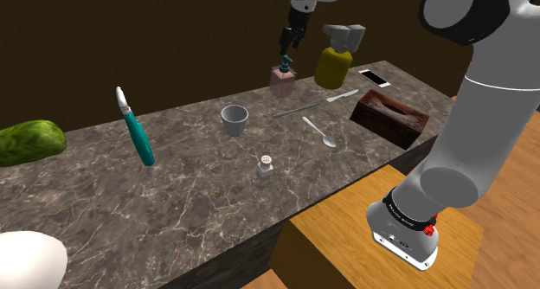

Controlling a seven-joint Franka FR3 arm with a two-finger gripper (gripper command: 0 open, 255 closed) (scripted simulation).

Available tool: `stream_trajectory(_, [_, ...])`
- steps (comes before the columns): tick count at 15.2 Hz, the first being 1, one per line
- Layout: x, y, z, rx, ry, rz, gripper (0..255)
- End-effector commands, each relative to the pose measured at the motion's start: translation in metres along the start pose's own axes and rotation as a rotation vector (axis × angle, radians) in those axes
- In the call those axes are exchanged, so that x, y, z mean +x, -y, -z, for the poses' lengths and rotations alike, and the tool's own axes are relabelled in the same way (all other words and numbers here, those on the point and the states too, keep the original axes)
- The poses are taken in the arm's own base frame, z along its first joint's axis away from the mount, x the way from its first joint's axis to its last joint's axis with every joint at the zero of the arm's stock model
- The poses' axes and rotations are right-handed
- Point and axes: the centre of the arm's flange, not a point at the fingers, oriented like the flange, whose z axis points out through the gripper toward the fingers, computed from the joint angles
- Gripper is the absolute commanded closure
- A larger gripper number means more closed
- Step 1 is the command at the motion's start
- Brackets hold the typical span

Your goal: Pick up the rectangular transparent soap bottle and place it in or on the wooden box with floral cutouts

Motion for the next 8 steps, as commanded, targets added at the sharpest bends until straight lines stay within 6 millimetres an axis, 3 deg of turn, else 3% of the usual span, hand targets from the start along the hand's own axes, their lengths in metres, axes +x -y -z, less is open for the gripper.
stream_trajectory(1, [0.015,-0.011,-0.012,0.001,0.0,0.004,0])
stream_trajectory(8, [0.015,-0.011,-0.049,0.001,0.0,0.004,0])
